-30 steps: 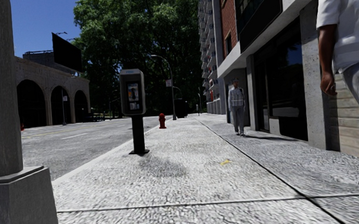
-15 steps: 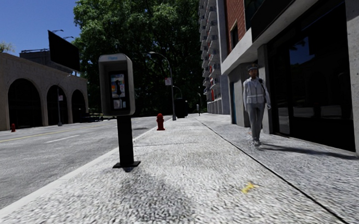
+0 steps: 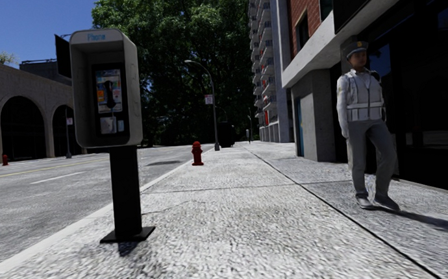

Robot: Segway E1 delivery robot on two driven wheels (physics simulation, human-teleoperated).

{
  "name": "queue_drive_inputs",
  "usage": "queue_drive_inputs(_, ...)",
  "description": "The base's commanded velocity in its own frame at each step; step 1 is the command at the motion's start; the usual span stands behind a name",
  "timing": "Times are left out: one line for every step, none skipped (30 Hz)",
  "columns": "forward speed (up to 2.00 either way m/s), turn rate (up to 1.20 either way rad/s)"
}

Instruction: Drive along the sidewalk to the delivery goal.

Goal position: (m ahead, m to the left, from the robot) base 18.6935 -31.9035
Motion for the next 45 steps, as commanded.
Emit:
queue_drive_inputs(2.00,0.00)
queue_drive_inputs(2.00,0.00)
queue_drive_inputs(2.00,0.00)
queue_drive_inputs(2.00,0.00)
queue_drive_inputs(2.00,0.00)
queue_drive_inputs(2.00,0.00)
queue_drive_inputs(2.00,0.00)
queue_drive_inputs(2.00,0.00)
queue_drive_inputs(2.00,0.00)
queue_drive_inputs(2.00,0.00)
queue_drive_inputs(2.00,0.00)
queue_drive_inputs(2.00,0.00)
queue_drive_inputs(2.00,-0.07)
queue_drive_inputs(2.00,-0.15)
queue_drive_inputs(2.00,-0.19)
queue_drive_inputs(2.00,-0.20)
queue_drive_inputs(2.00,-0.20)
queue_drive_inputs(2.00,-0.20)
queue_drive_inputs(2.00,-0.20)
queue_drive_inputs(2.00,-0.20)
queue_drive_inputs(2.00,-0.20)
queue_drive_inputs(2.00,-0.20)
queue_drive_inputs(2.00,-0.20)
queue_drive_inputs(2.00,-0.20)
queue_drive_inputs(2.00,-0.20)
queue_drive_inputs(2.00,-0.12)
queue_drive_inputs(2.00,0.00)
queue_drive_inputs(2.00,0.00)
queue_drive_inputs(2.00,0.00)
queue_drive_inputs(2.00,0.00)
queue_drive_inputs(2.00,0.00)
queue_drive_inputs(2.00,0.00)
queue_drive_inputs(2.00,0.00)
queue_drive_inputs(2.00,0.00)
queue_drive_inputs(2.00,0.00)
queue_drive_inputs(2.00,0.00)
queue_drive_inputs(2.00,0.00)
queue_drive_inputs(2.00,0.00)
queue_drive_inputs(2.00,0.00)
queue_drive_inputs(2.00,0.00)
queue_drive_inputs(2.00,0.00)
queue_drive_inputs(2.00,0.00)
queue_drive_inputs(2.00,0.00)
queue_drive_inputs(2.00,0.00)
queue_drive_inputs(2.00,0.00)
